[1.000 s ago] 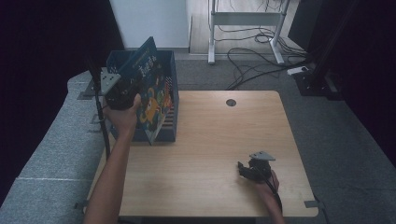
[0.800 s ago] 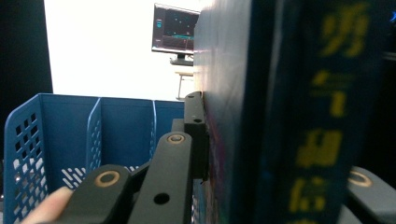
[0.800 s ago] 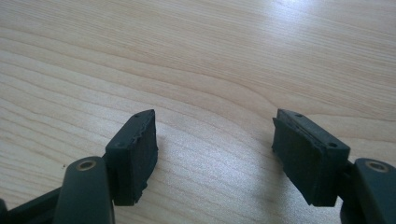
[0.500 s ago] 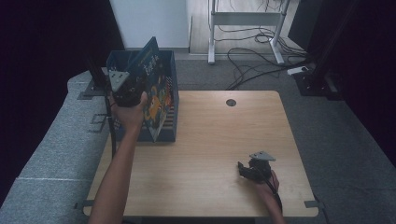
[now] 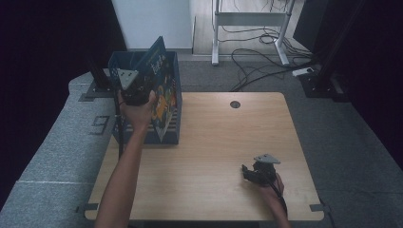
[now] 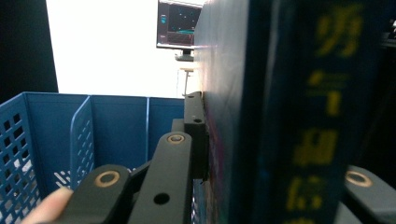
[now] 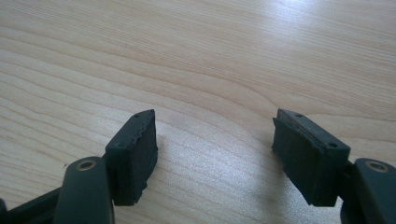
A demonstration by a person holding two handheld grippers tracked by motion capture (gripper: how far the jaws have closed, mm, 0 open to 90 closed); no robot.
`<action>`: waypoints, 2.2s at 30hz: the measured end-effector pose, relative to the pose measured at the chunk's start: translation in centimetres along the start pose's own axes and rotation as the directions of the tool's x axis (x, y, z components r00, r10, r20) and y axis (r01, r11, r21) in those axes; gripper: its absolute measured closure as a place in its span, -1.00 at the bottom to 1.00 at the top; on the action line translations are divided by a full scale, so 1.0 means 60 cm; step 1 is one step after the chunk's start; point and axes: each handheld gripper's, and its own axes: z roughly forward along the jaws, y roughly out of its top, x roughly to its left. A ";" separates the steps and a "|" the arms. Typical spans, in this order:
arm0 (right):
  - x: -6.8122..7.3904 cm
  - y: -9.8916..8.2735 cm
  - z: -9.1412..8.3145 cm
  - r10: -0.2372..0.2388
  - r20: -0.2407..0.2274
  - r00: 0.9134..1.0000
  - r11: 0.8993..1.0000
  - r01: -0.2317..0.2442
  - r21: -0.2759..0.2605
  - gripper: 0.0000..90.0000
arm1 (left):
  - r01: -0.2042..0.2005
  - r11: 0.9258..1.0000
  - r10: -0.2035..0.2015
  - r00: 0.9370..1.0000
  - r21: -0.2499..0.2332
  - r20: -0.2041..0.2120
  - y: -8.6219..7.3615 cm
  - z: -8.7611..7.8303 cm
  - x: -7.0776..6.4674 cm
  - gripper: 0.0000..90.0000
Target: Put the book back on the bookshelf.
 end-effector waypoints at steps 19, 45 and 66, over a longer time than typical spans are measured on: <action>0.000 0.000 0.000 -0.003 -0.004 1.000 1.000 0.003 0.002 -0.33 | -0.010 1.000 0.010 1.000 -0.007 -0.027 0.004 0.031 -0.002 0.82; 0.001 -0.001 -0.001 -0.010 -0.006 1.000 1.000 0.010 0.000 -0.32 | -0.008 1.000 0.006 0.997 -0.030 -0.074 -0.009 0.068 0.004 0.82; 0.002 -0.002 -0.002 -0.006 -0.003 1.000 1.000 0.006 0.001 -0.32 | -0.022 0.998 0.015 0.994 -0.062 -0.112 -0.026 0.099 -0.002 0.82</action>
